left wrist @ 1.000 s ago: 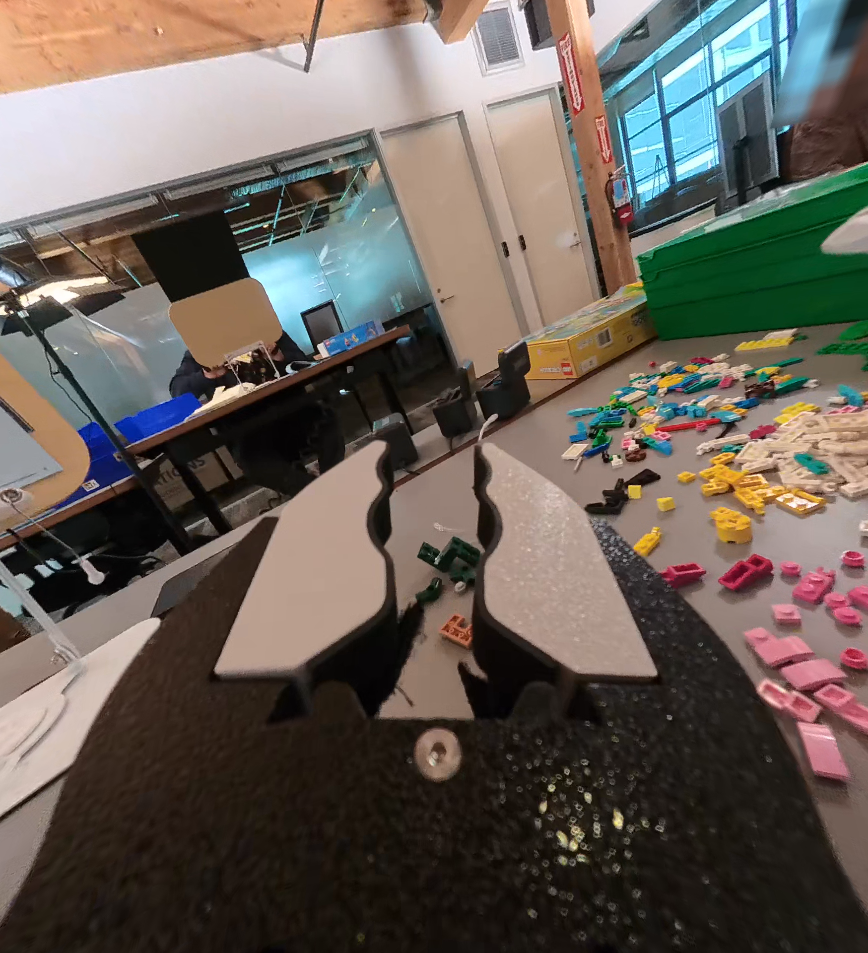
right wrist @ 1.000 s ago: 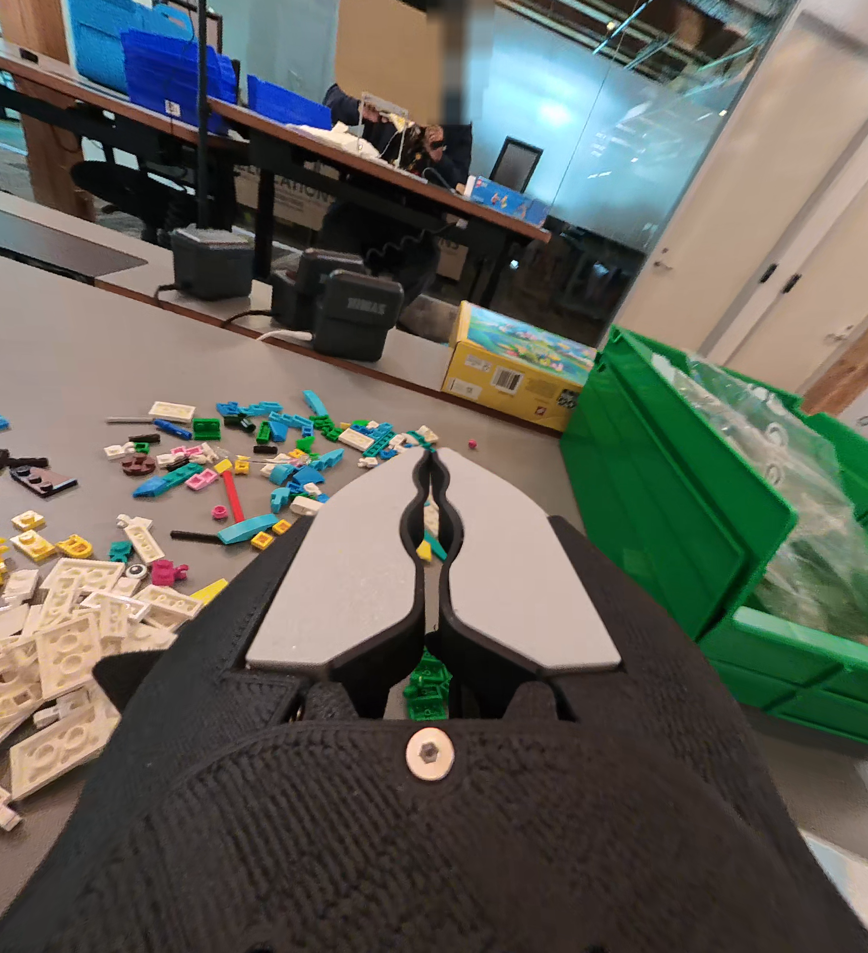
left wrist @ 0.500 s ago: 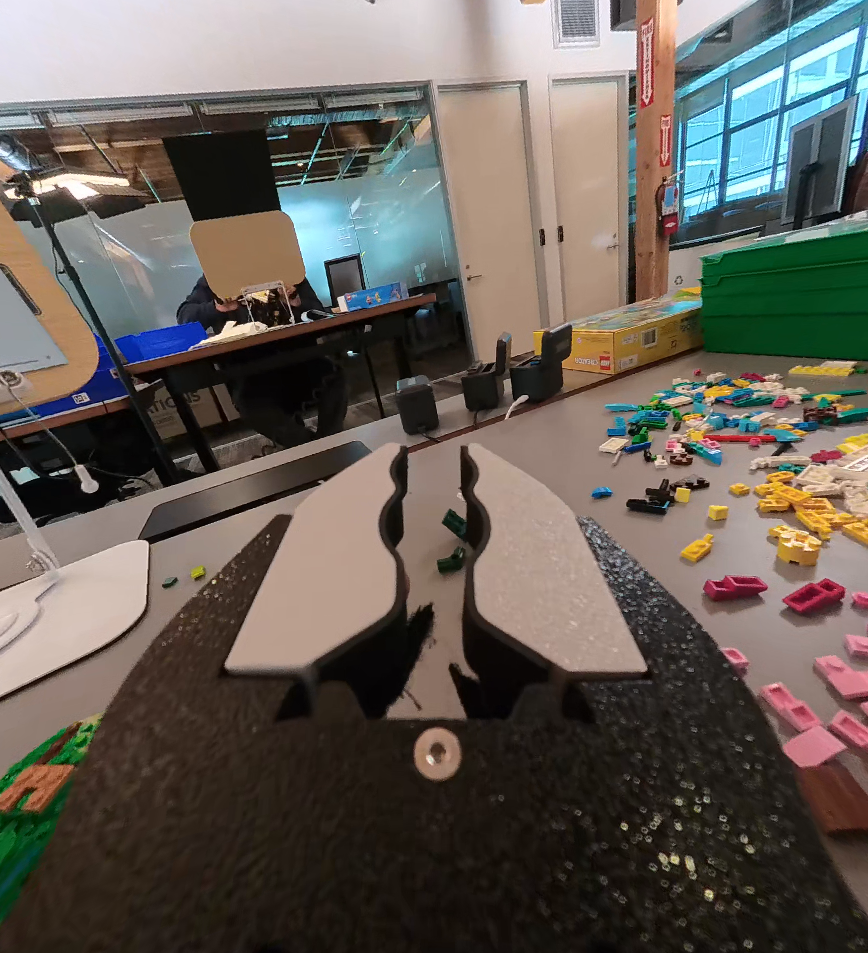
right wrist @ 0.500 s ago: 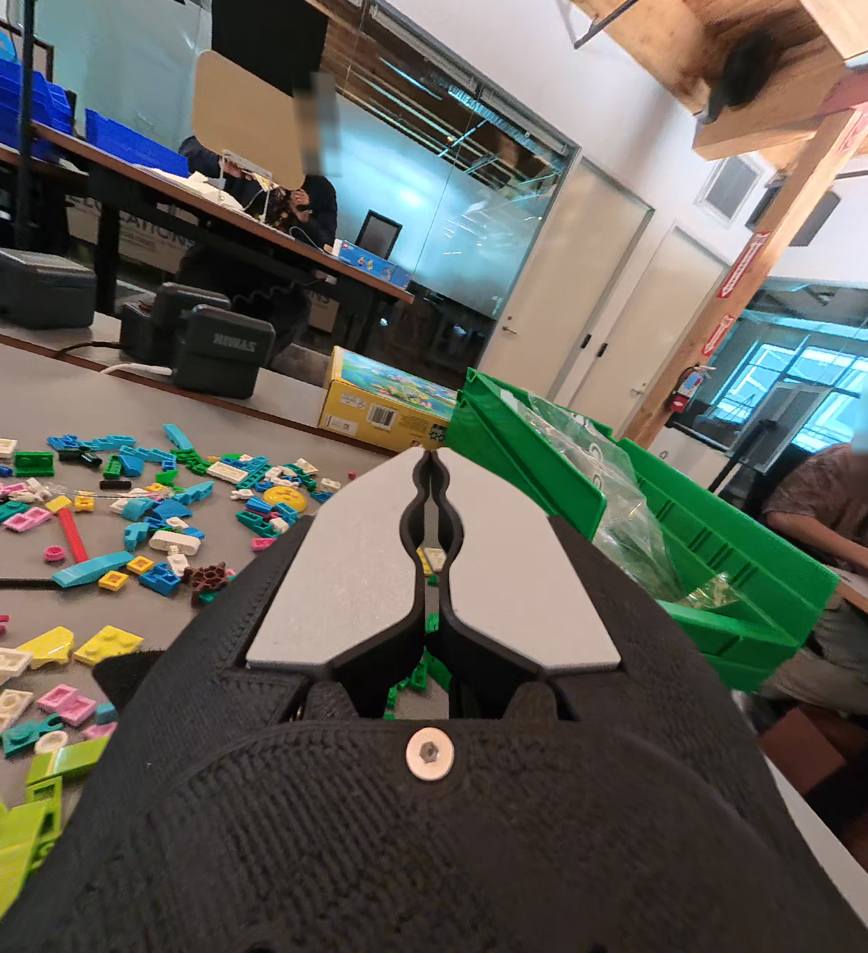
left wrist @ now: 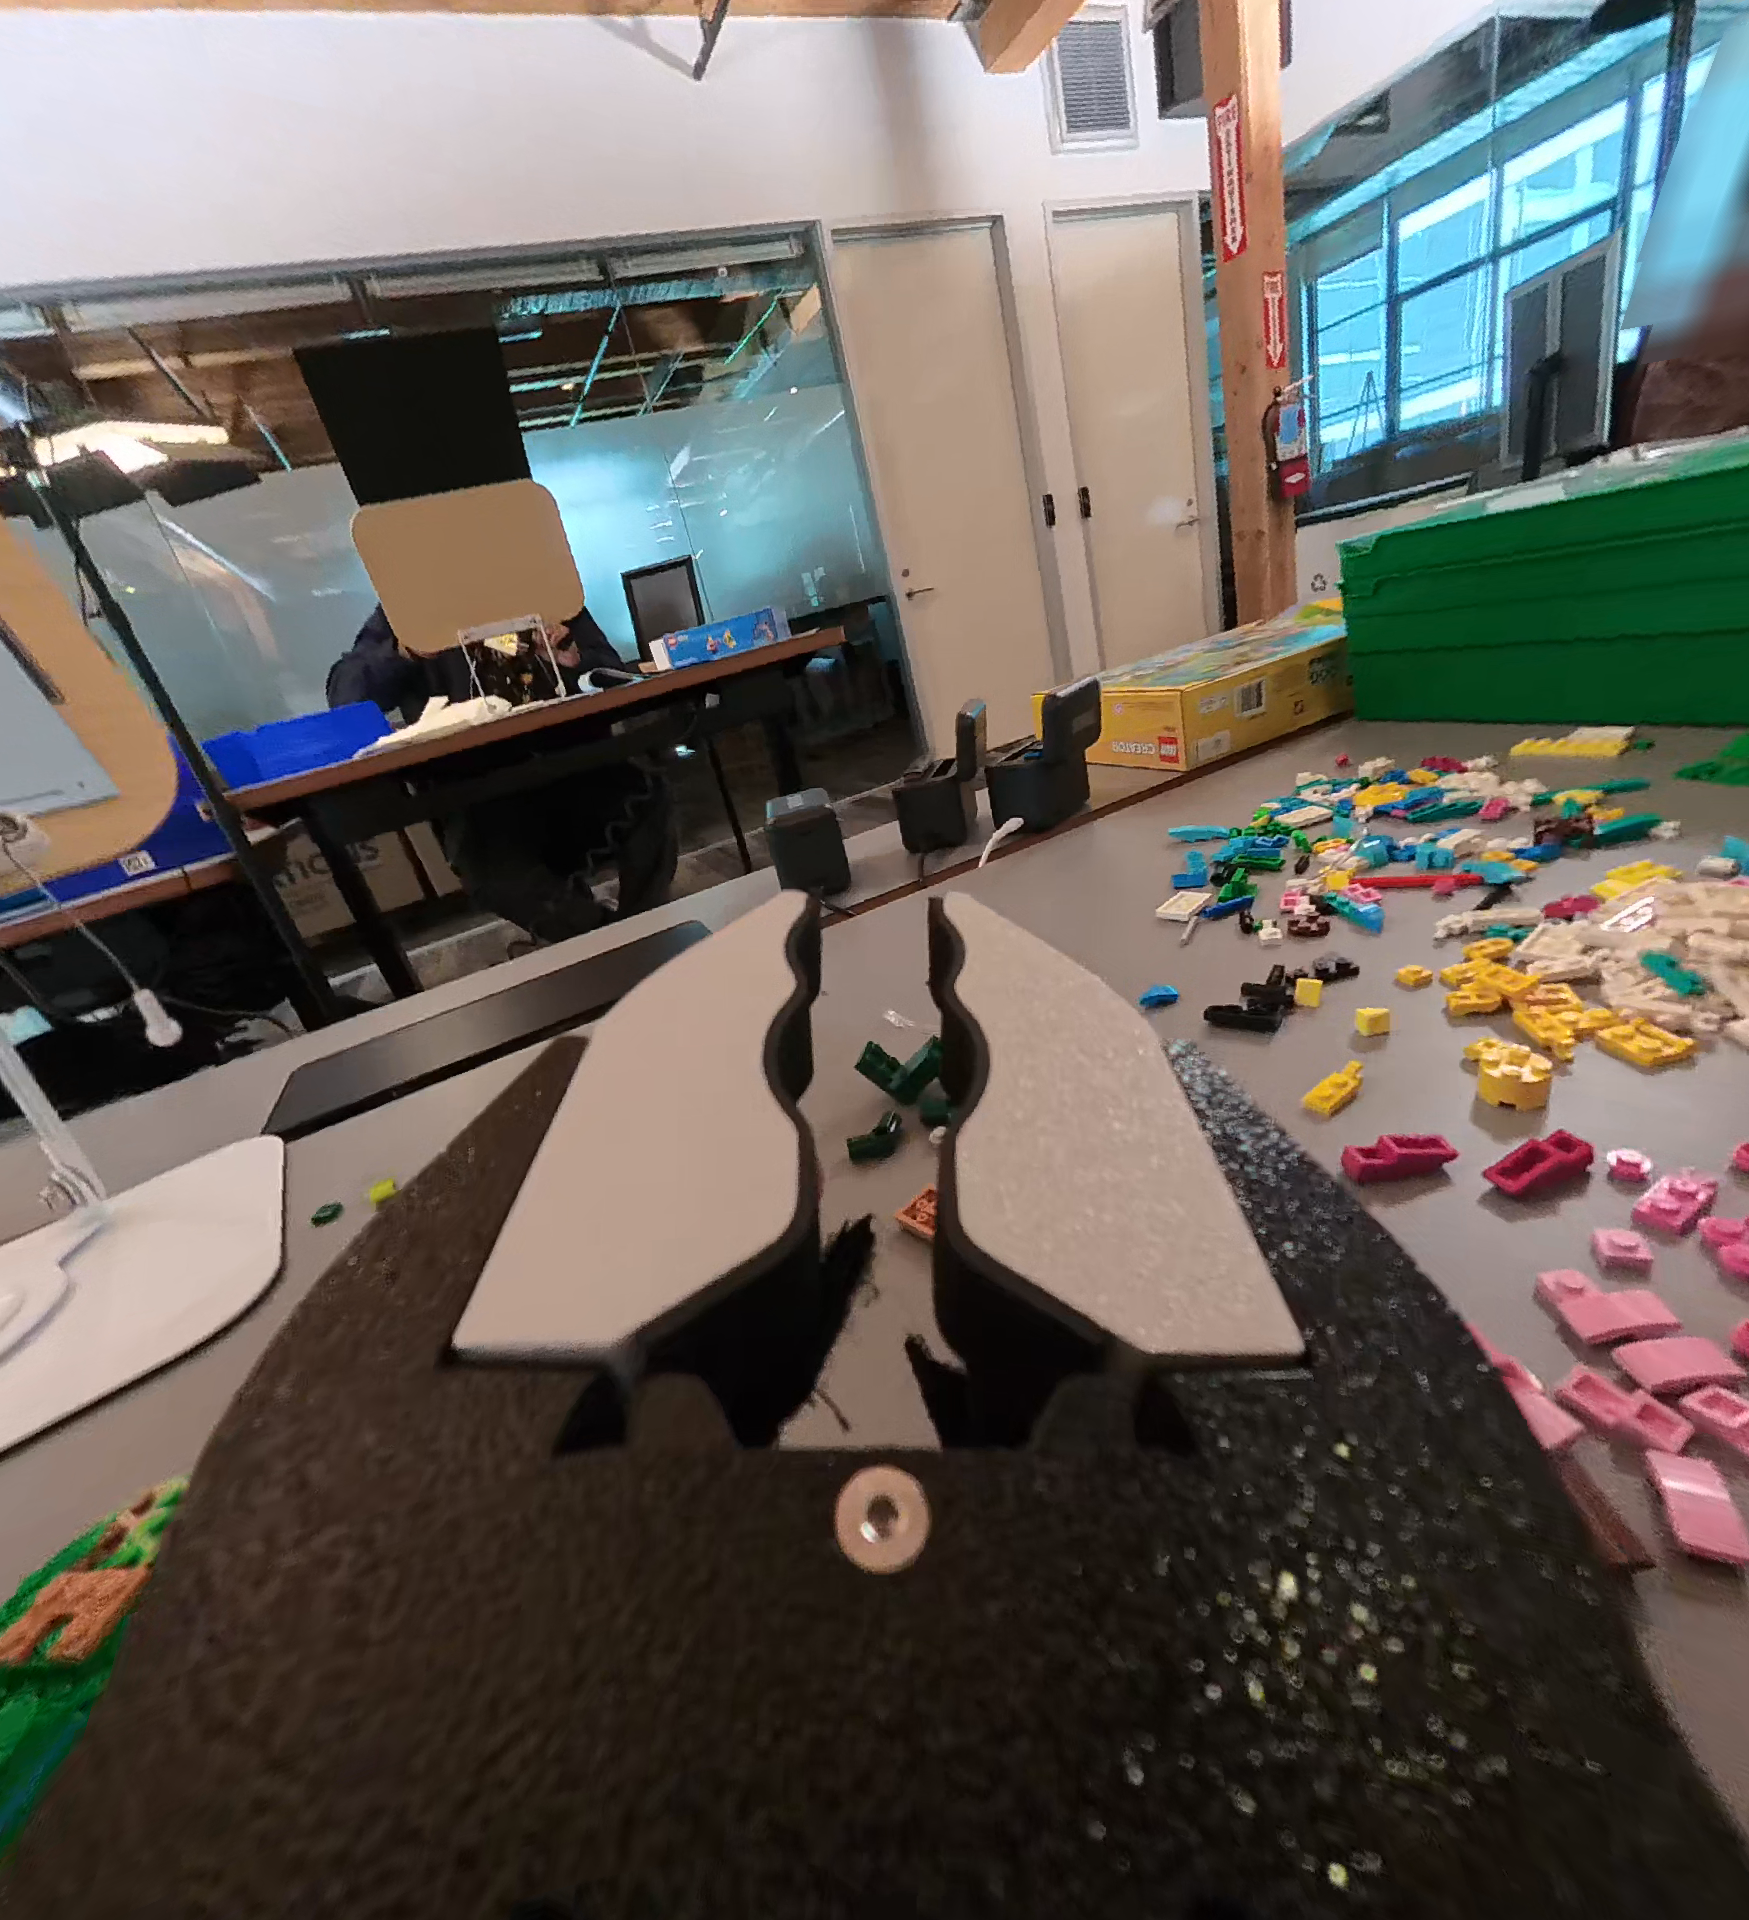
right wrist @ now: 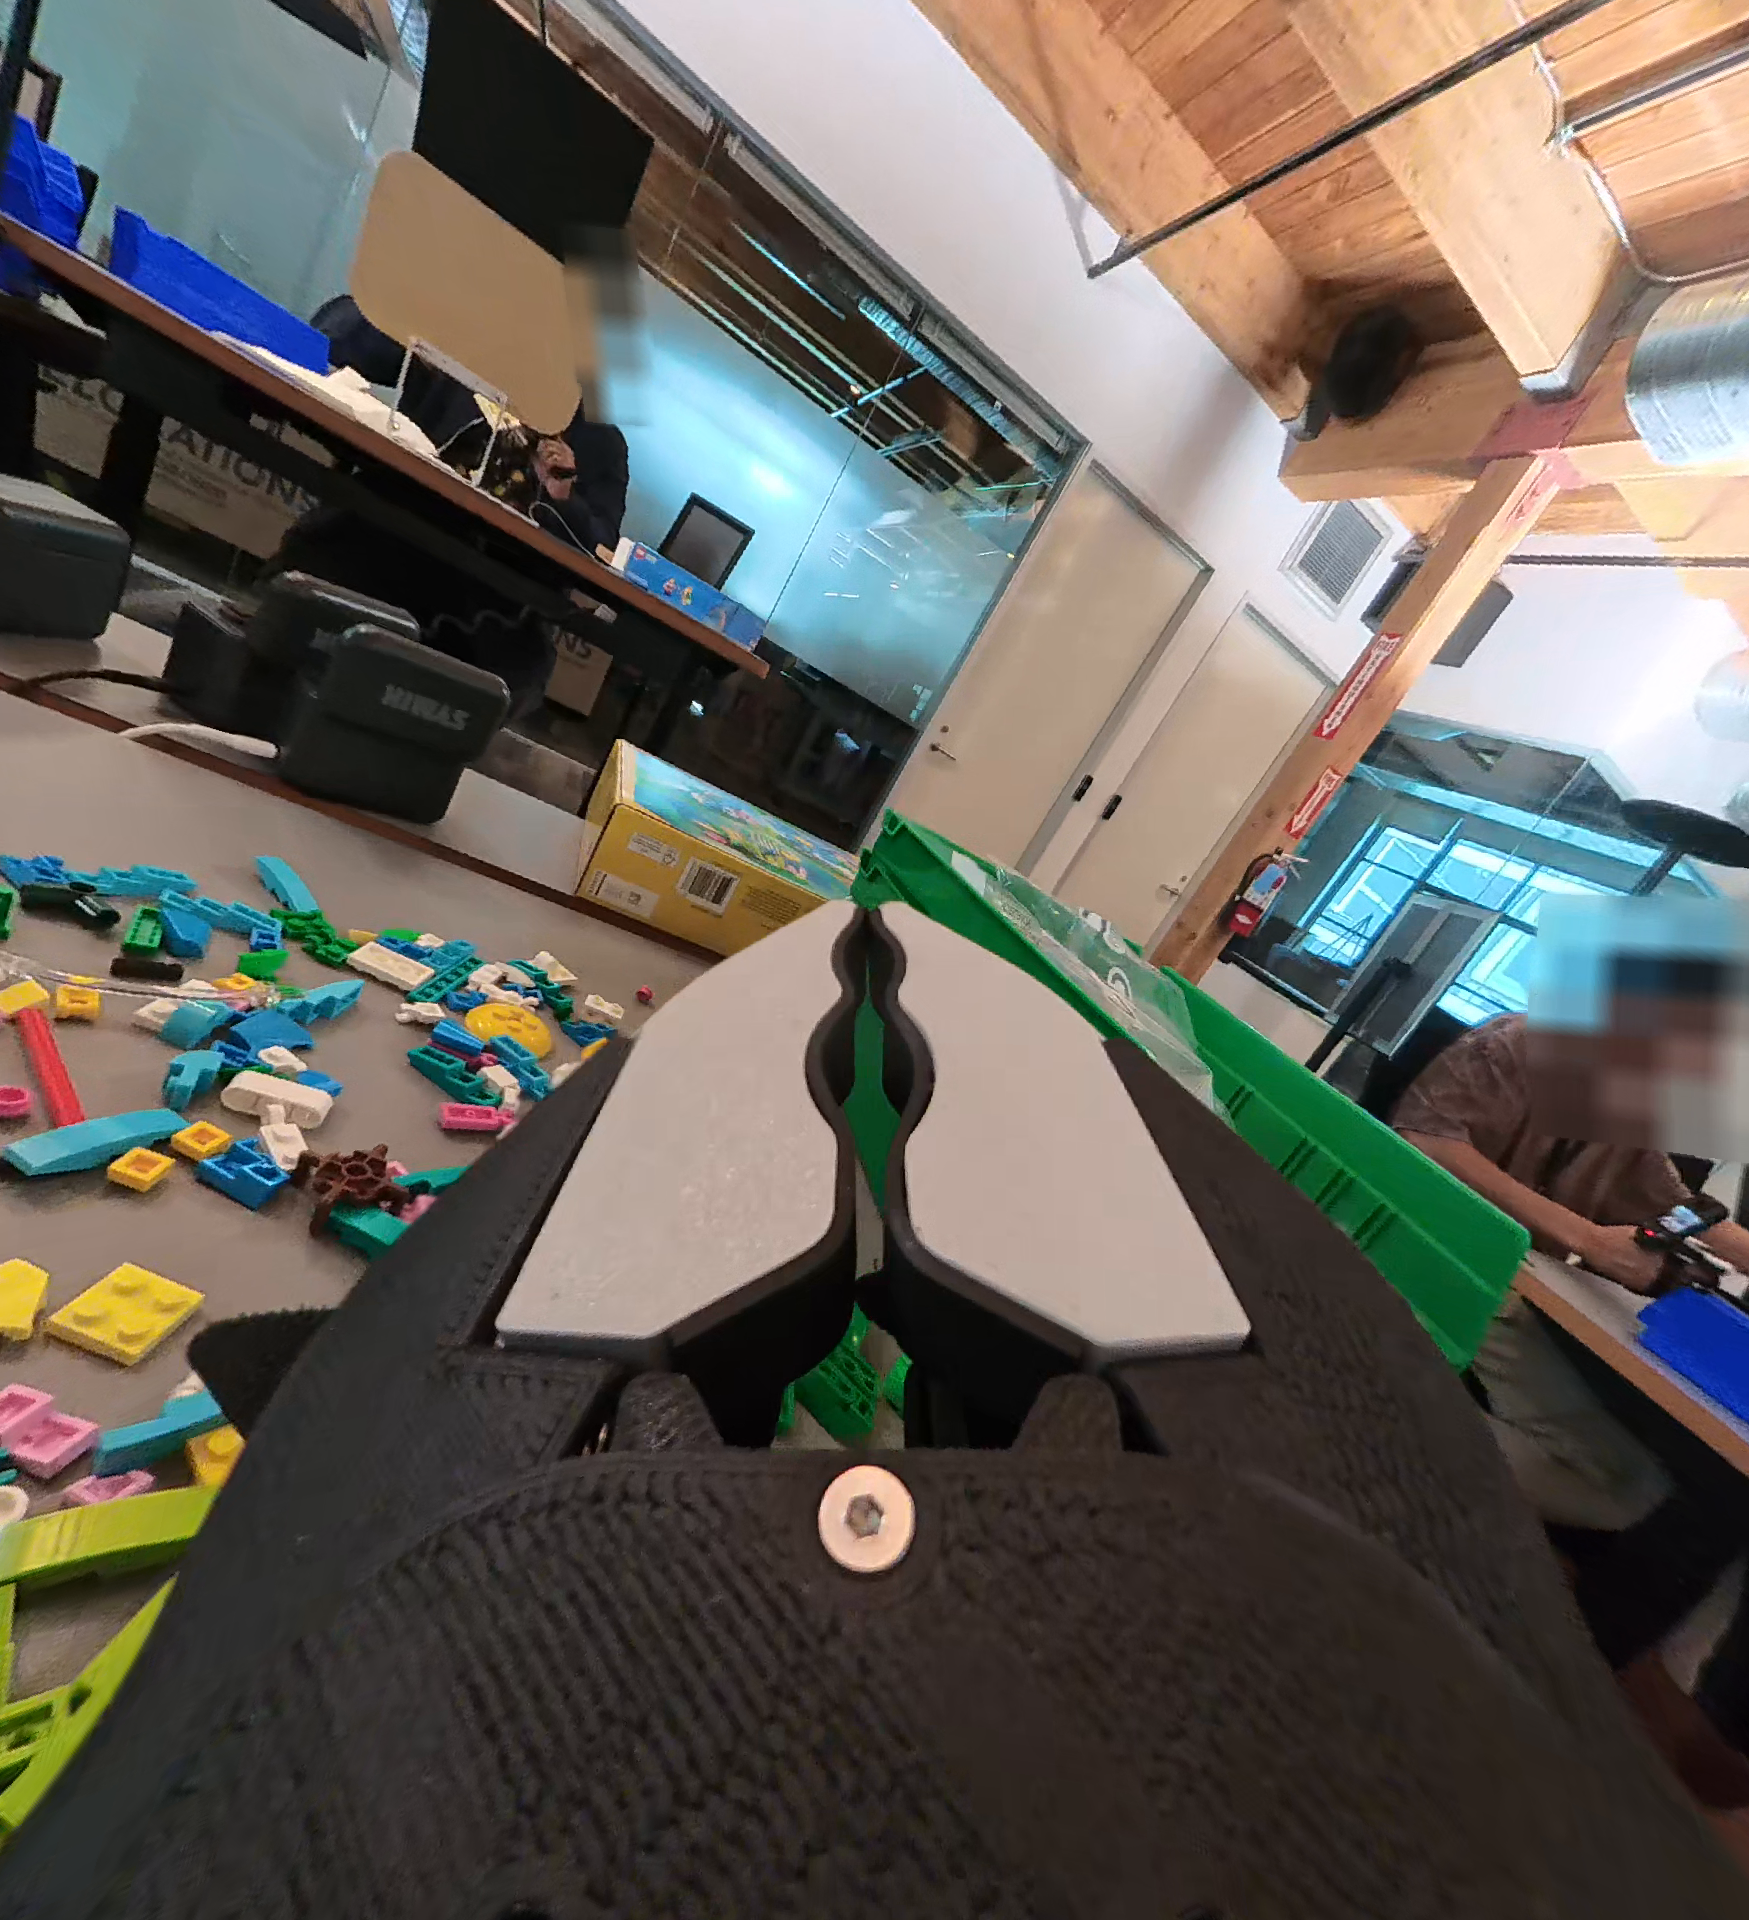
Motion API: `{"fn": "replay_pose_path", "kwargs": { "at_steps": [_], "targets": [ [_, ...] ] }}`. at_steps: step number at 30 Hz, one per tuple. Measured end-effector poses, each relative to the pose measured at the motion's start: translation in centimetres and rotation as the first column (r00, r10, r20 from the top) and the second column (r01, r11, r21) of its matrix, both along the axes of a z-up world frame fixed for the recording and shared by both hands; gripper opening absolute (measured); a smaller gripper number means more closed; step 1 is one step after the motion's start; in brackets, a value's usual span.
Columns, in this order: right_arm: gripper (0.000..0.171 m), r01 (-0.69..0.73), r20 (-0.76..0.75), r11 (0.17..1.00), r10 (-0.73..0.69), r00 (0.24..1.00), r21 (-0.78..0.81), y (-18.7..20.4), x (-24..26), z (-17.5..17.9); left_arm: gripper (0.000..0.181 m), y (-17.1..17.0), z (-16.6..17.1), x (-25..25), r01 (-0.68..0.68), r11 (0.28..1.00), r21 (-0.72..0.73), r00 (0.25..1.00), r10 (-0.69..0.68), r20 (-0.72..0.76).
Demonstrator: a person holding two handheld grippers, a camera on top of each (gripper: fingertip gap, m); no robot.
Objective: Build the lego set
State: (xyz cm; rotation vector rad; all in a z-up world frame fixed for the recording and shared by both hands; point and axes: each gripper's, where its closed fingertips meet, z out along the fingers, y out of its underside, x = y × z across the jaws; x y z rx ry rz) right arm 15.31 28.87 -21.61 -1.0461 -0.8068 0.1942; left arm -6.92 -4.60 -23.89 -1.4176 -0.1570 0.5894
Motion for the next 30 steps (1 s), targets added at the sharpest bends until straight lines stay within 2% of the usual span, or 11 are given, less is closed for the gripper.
{"fn": "replay_pose_path", "kwargs": {
  "at_steps": [5, 16, 30],
  "targets": [
    [0.000, 0.002, 0.026, 0.999, -0.003, 1.000, 0.037, -0.2, -0.2, -0.3, 0.019, 0.1, 0.2, 0.5, 0.021, 1.000, 0.004, 1.000, -0.021, -0.006],
    [0.000, -0.026, 0.050, 1.000, 0.026, 0.998, 0.008, 0.3, -0.9, -1.6, 0.013, 0.8, -0.6, 0.9, 0.074, 0.997, -0.024, 0.997, -0.073, 0.007],
    [0.000, -0.073, 0.050, 0.997, 0.074, 0.996, -0.021, 0.6, -1.7, -2.4, 0.014, 0.7, -0.5, 1.0, 0.098, 0.995, -0.009, 0.995, -0.098, 0.018]
  ]
}}
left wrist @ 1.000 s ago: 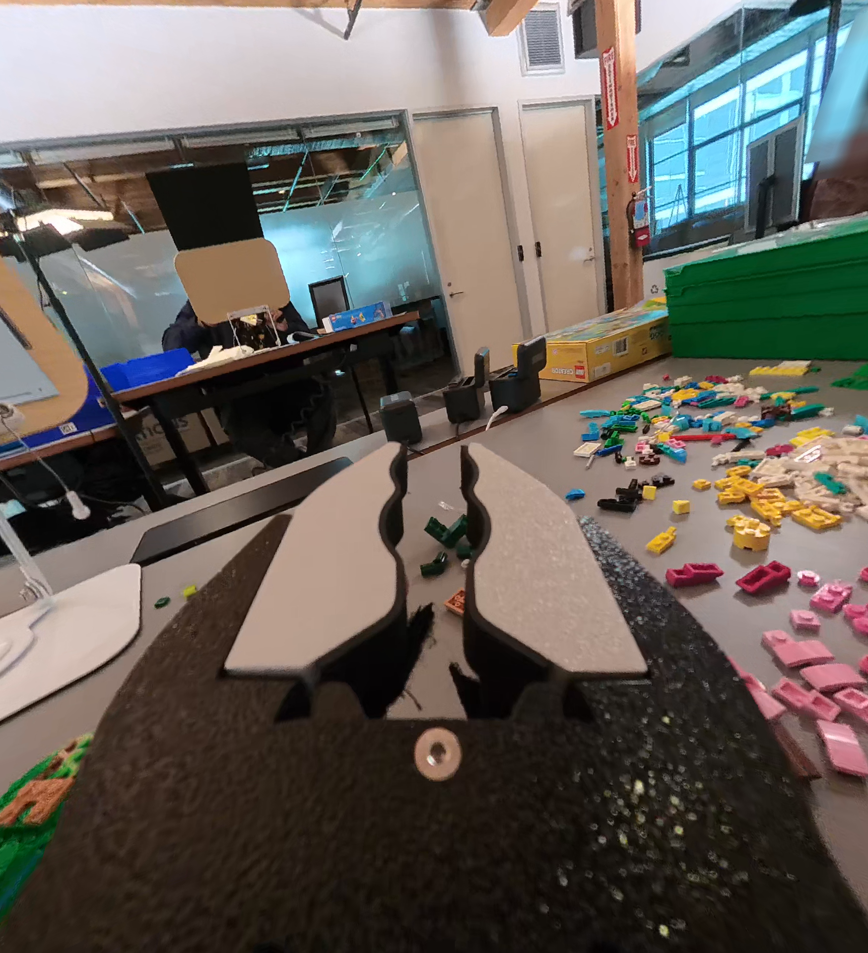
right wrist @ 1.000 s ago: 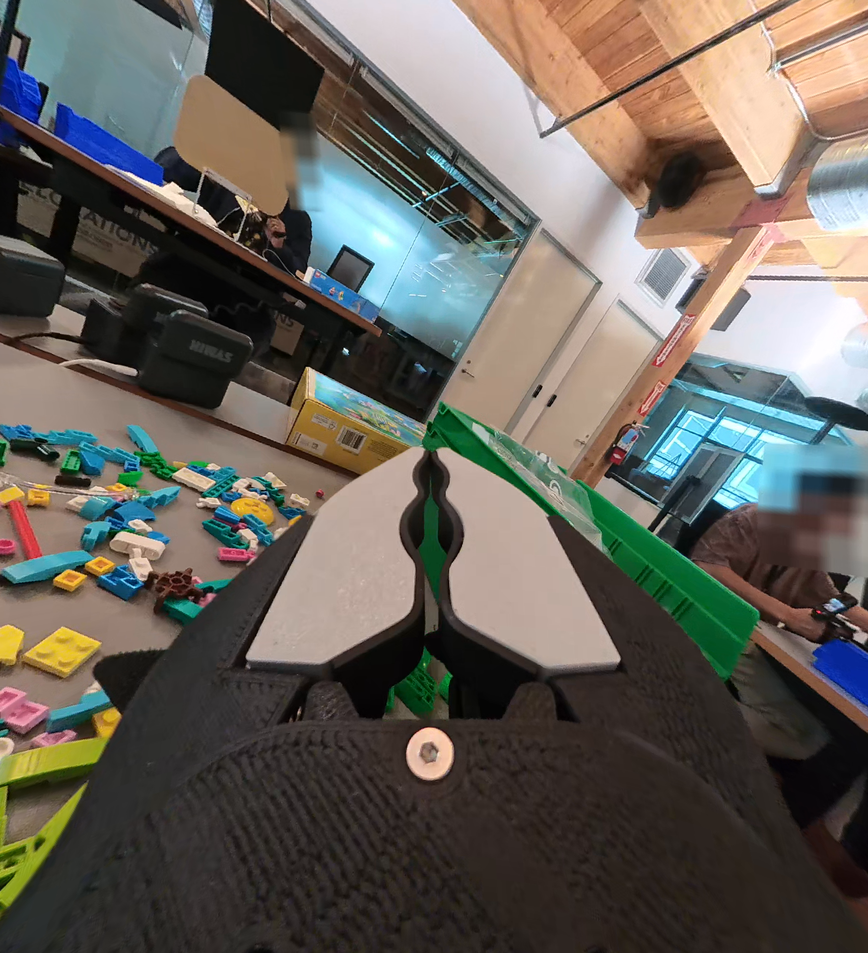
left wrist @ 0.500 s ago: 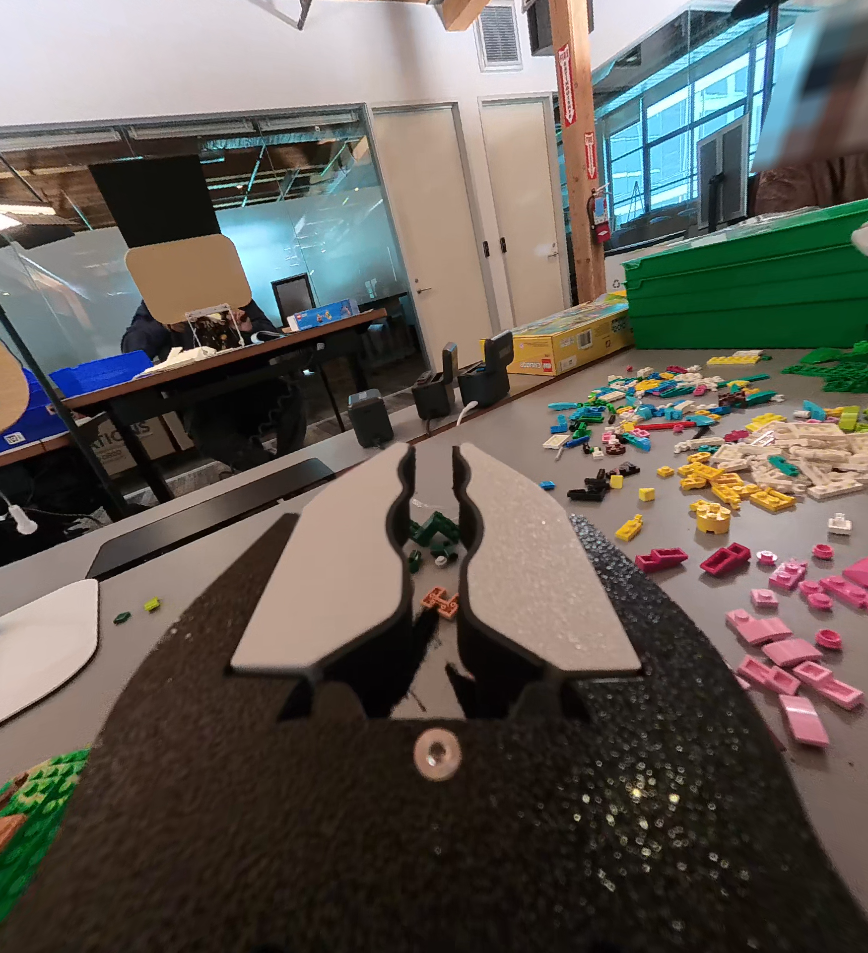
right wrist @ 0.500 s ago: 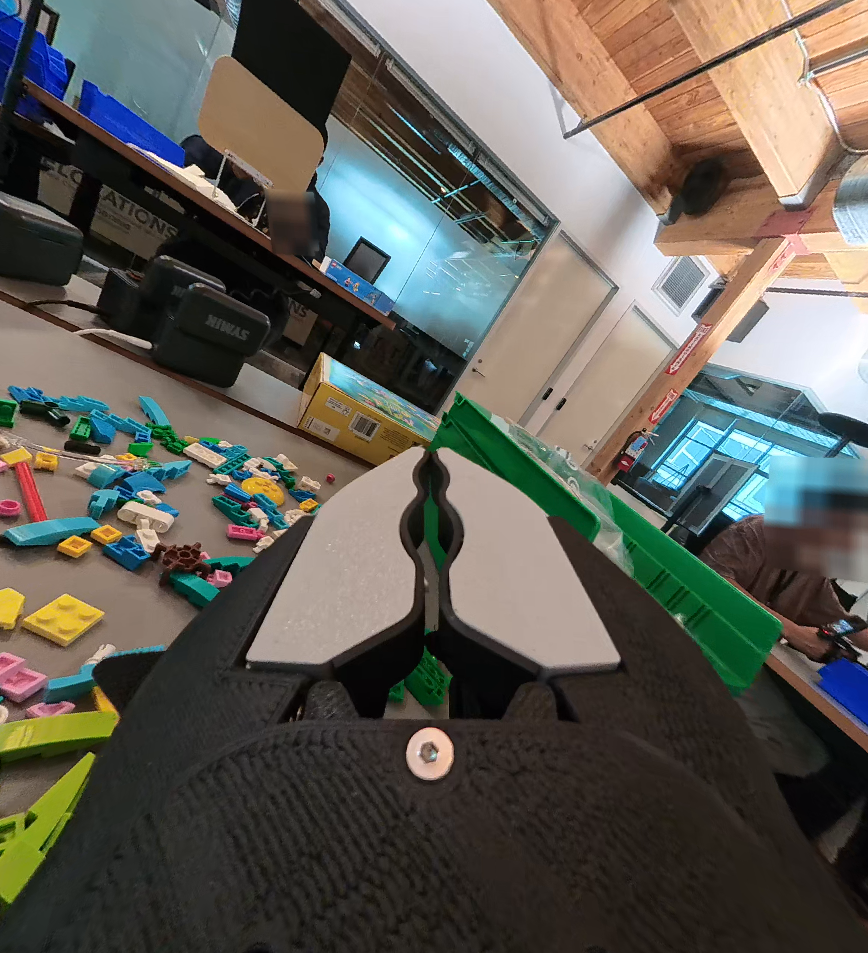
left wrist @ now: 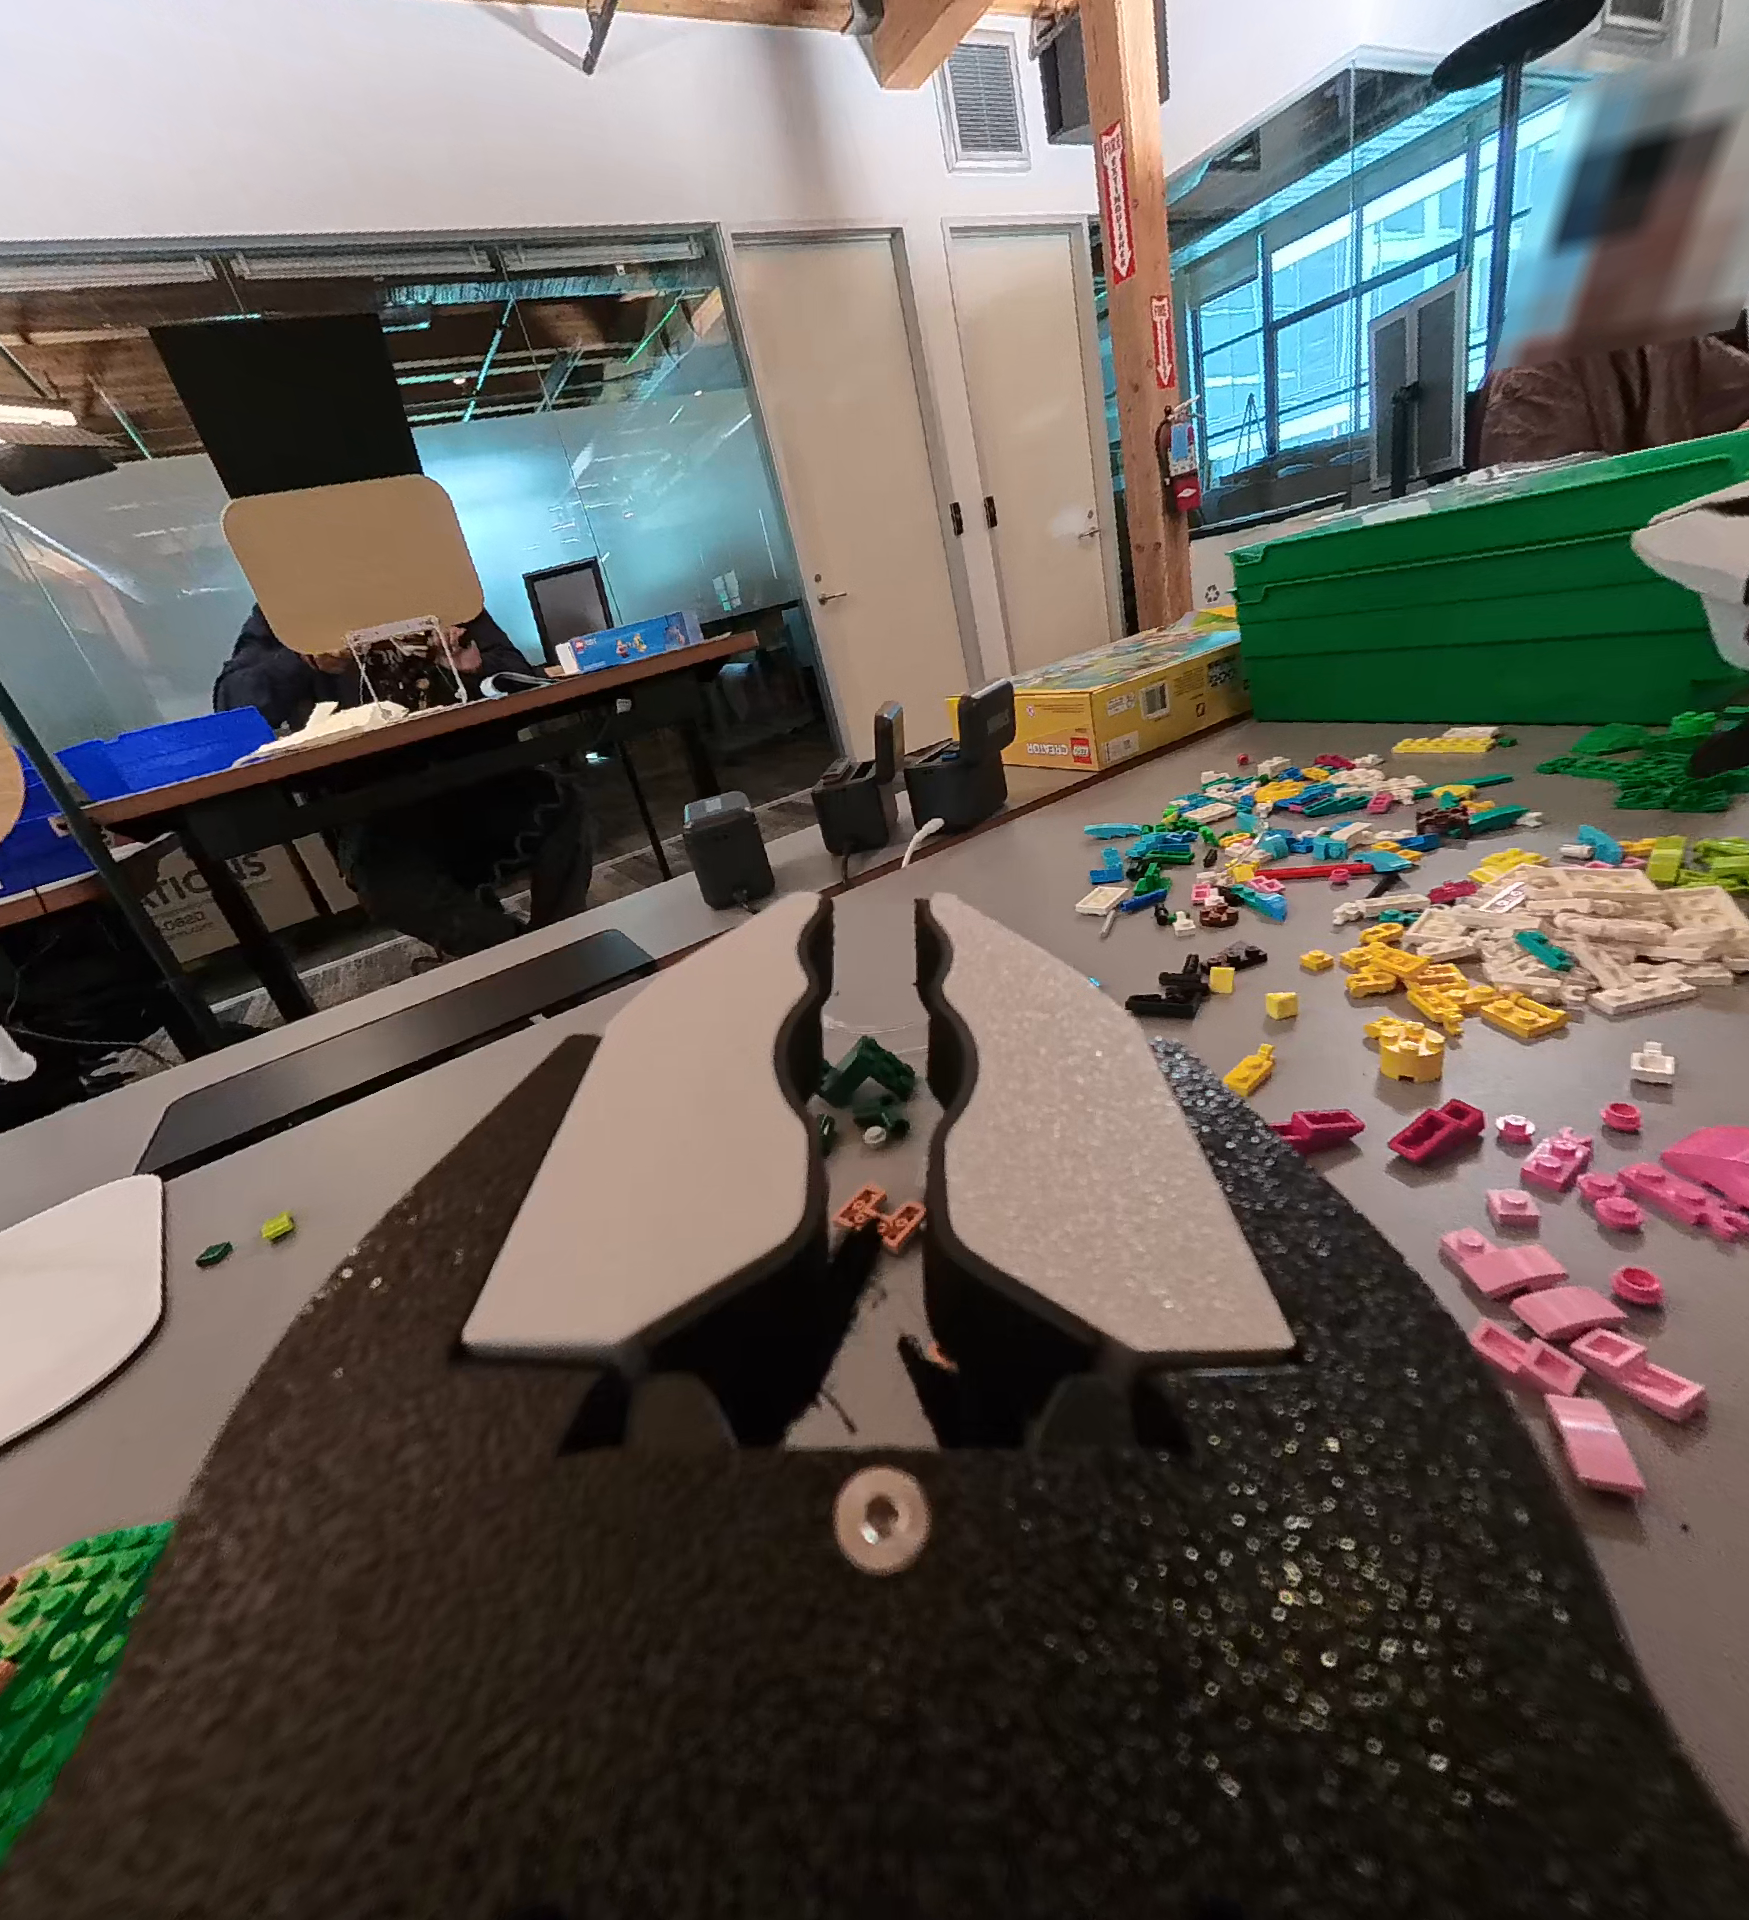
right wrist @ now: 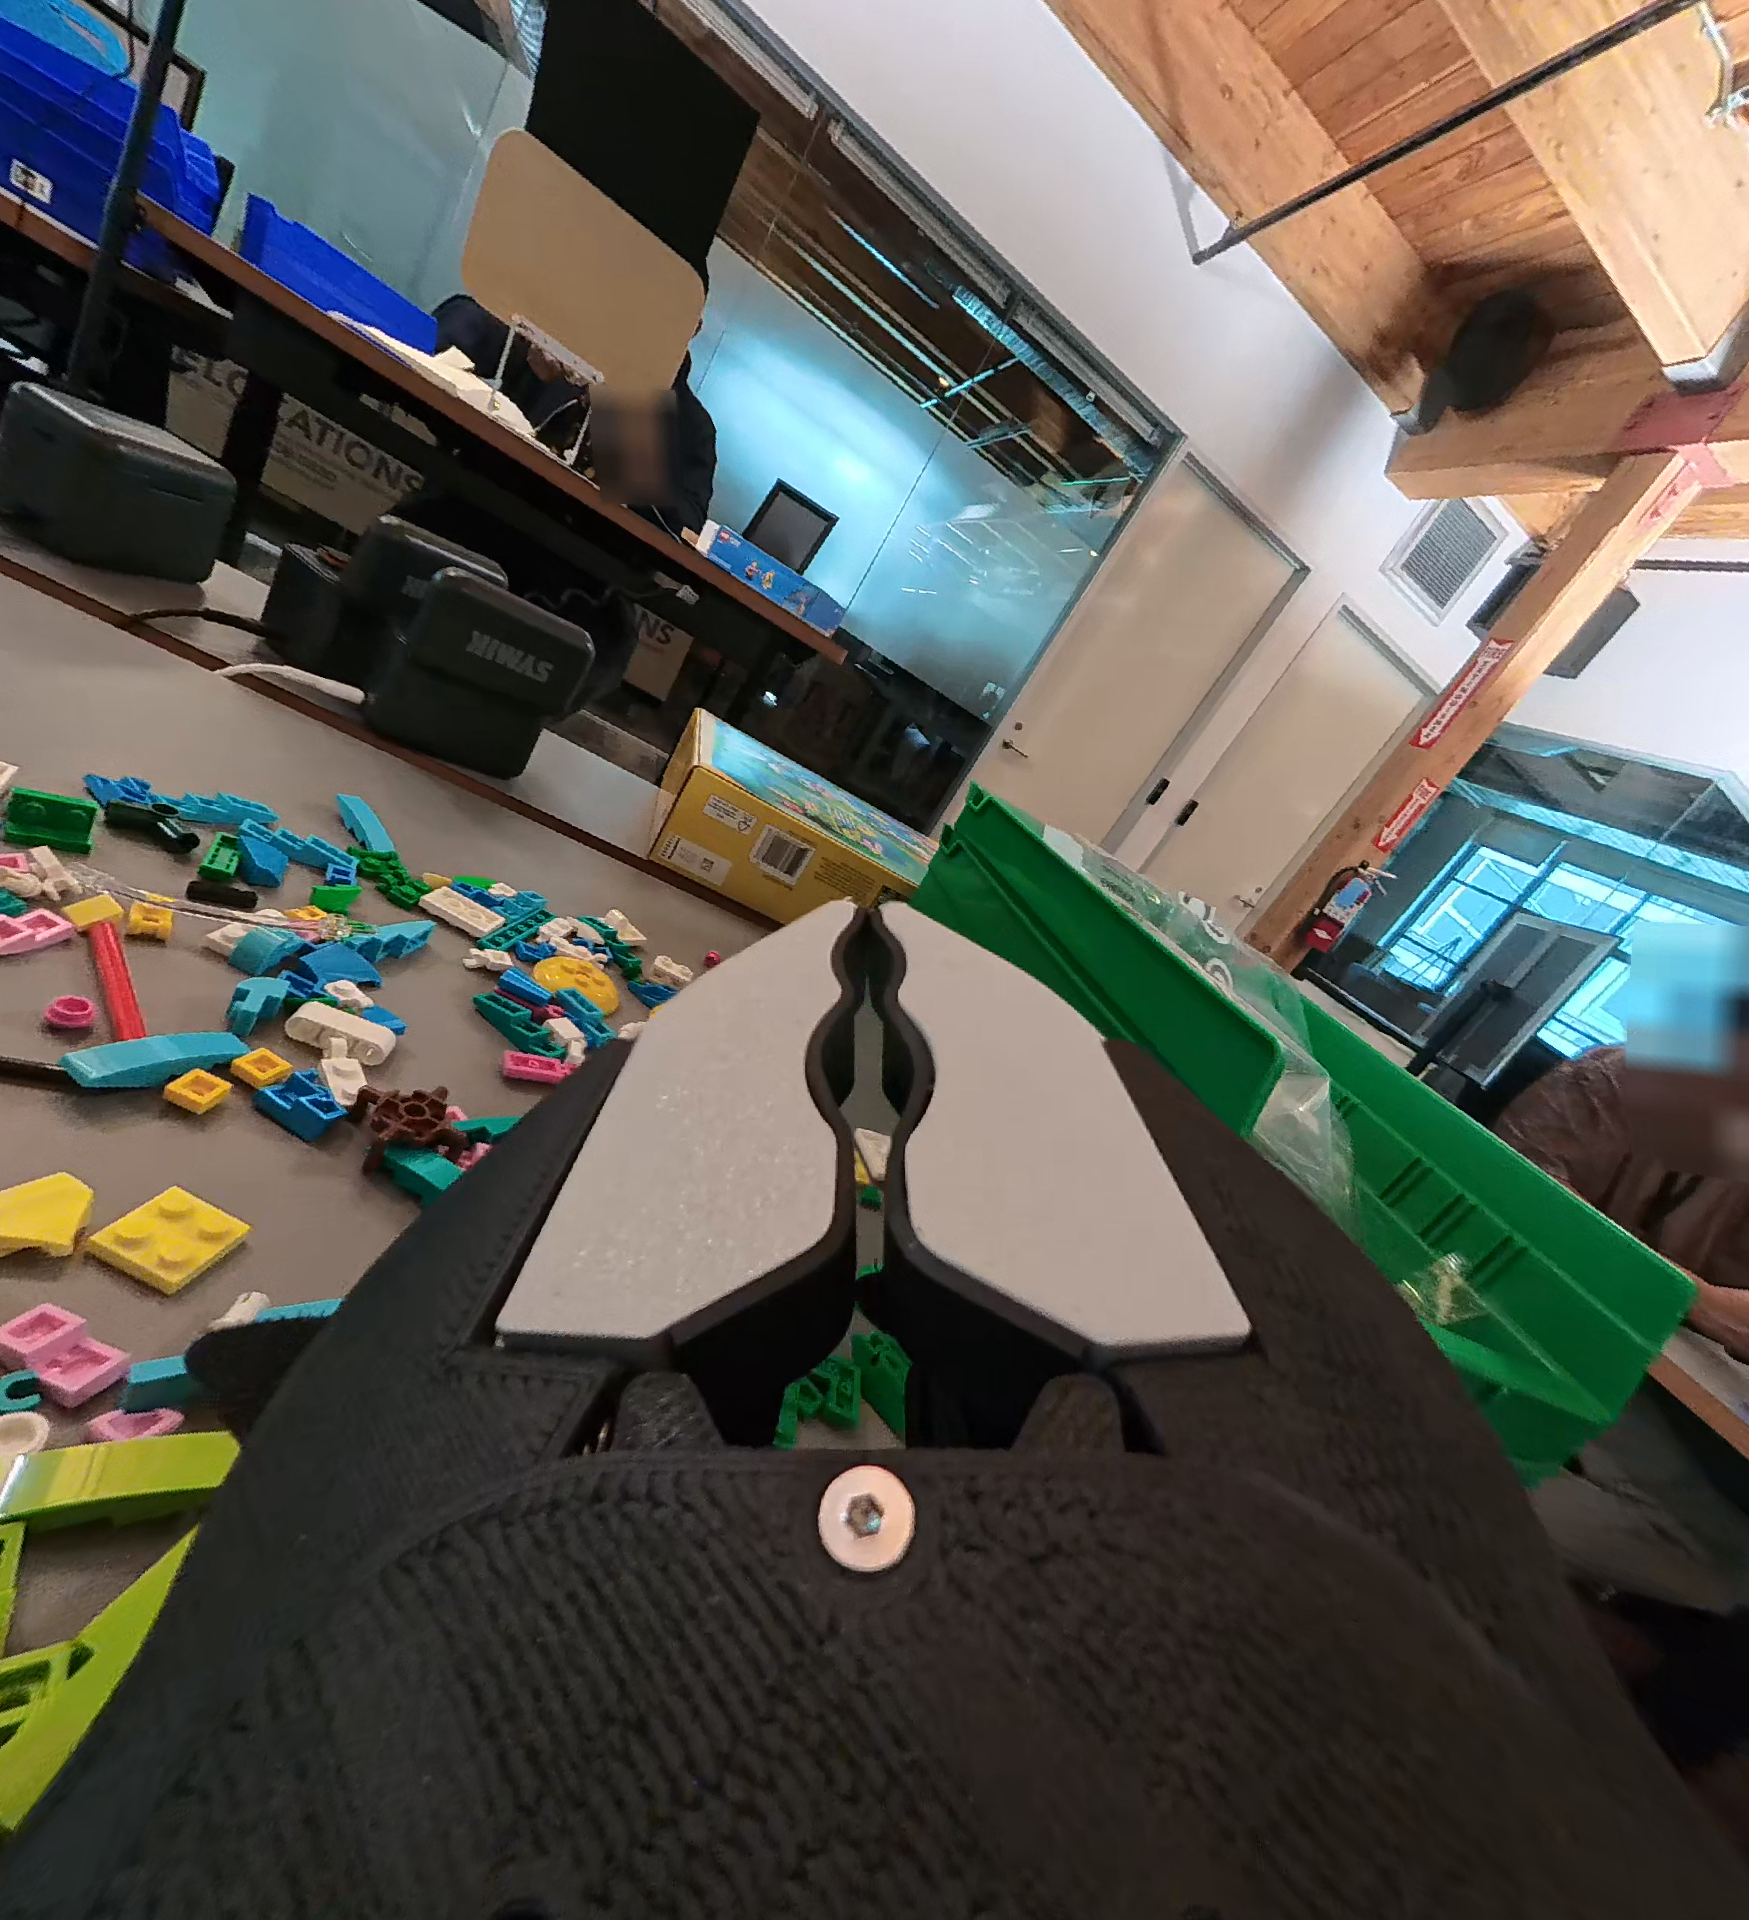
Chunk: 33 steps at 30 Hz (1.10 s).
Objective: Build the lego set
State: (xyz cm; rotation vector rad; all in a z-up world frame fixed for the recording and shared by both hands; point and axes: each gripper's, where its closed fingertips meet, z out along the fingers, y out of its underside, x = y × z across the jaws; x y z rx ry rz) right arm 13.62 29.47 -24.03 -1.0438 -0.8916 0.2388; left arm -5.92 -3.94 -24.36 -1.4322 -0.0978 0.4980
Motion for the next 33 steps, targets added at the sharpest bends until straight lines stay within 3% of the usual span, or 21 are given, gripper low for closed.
{"fn": "replay_pose_path", "kwargs": {
  "at_steps": [9, 33],
  "targets": [
    [0.000, -0.051, 0.063, 0.997, 0.048, 0.997, 0.054, -1.2, -1.1, -0.4, 0.014, -0.1, 0.0, 0.0, 0.000, 1.000, 0.005, 1.000, 0.000, -0.010],
    [0.000, -0.050, 0.062, 0.998, 0.048, 0.997, 0.032, -0.7, -1.0, -0.7, 0.013, 0.1, -0.1, 0.2, 0.015, 1.000, -0.007, 1.000, -0.016, -0.020]
  ]
}}
